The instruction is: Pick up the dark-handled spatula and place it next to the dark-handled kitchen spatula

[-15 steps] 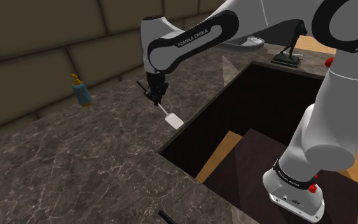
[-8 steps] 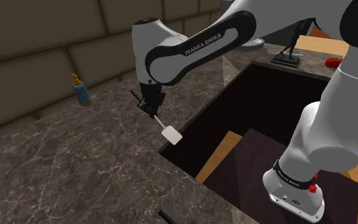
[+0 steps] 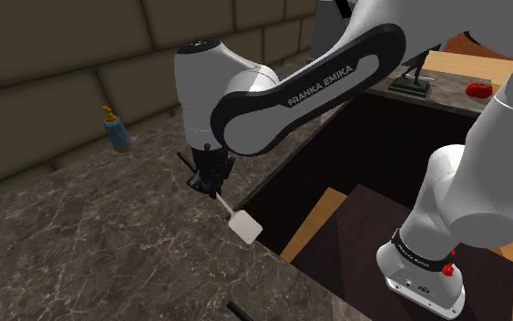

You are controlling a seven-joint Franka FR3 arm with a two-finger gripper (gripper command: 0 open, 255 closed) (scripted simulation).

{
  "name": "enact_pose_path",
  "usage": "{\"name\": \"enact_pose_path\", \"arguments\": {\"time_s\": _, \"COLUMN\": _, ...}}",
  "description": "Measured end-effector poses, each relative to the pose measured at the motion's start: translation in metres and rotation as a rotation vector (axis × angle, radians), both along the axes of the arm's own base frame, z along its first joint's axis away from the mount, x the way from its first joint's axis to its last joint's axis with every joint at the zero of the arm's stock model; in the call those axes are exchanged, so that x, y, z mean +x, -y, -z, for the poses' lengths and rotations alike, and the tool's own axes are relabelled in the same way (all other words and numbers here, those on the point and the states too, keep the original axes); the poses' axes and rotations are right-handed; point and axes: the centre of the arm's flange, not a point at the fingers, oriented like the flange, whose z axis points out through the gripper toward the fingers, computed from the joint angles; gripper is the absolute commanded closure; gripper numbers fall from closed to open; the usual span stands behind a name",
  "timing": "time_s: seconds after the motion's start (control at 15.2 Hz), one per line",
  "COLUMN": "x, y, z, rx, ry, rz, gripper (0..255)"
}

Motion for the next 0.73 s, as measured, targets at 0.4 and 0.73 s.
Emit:
{"name": "enact_pose_path", "arguments": {"time_s": 0.4, "x": -0.051, "y": -0.062, "z": -0.005, "rx": 0.000, "ry": 0.000, "rz": -0.001, "gripper": 255}}
{"name": "enact_pose_path", "arguments": {"time_s": 0.73, "x": -0.094, "y": -0.112, "z": -0.001, "rx": 0.000, "ry": 0.000, "rz": -0.001, "gripper": 255}}
